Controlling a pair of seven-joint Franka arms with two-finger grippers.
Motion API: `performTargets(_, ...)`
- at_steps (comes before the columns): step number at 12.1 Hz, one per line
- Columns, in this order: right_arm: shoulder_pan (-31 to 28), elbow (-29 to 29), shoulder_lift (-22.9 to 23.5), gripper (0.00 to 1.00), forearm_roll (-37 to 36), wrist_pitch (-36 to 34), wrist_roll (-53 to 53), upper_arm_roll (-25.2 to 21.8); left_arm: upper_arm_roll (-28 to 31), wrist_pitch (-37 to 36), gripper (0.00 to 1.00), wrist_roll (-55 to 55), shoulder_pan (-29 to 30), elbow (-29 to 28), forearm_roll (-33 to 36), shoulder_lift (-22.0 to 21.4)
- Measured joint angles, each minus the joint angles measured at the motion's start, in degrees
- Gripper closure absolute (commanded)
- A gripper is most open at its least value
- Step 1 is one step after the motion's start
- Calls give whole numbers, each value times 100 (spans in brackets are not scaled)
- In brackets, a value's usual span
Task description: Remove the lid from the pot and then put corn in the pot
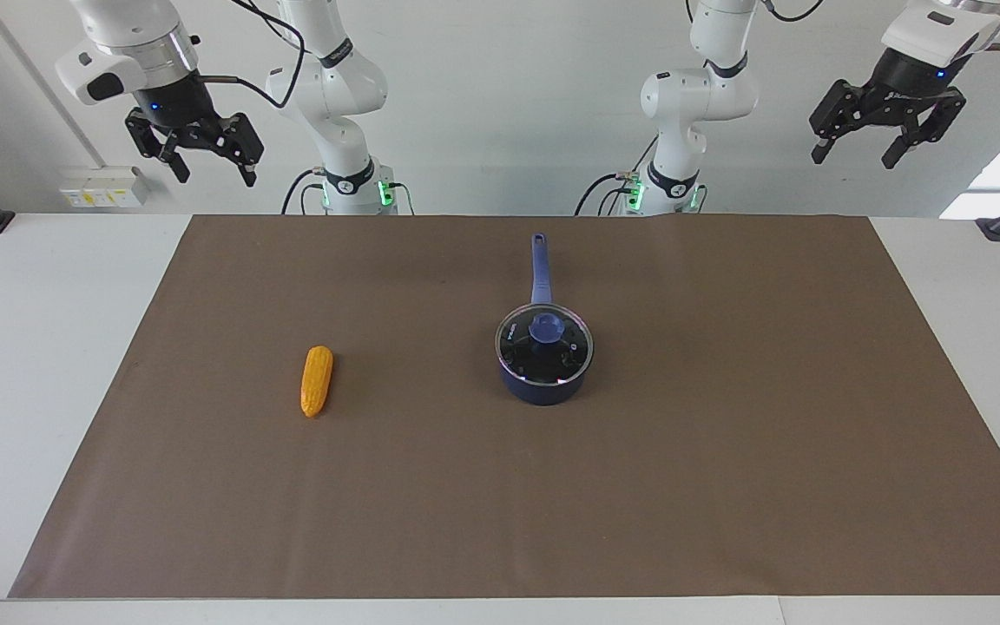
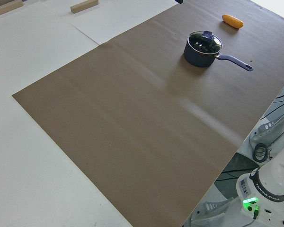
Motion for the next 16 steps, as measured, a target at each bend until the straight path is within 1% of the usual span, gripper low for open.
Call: performTargets(16, 5, 2, -2, 0, 58, 0, 0, 4, 98, -10, 0, -68, 15, -21, 3, -12)
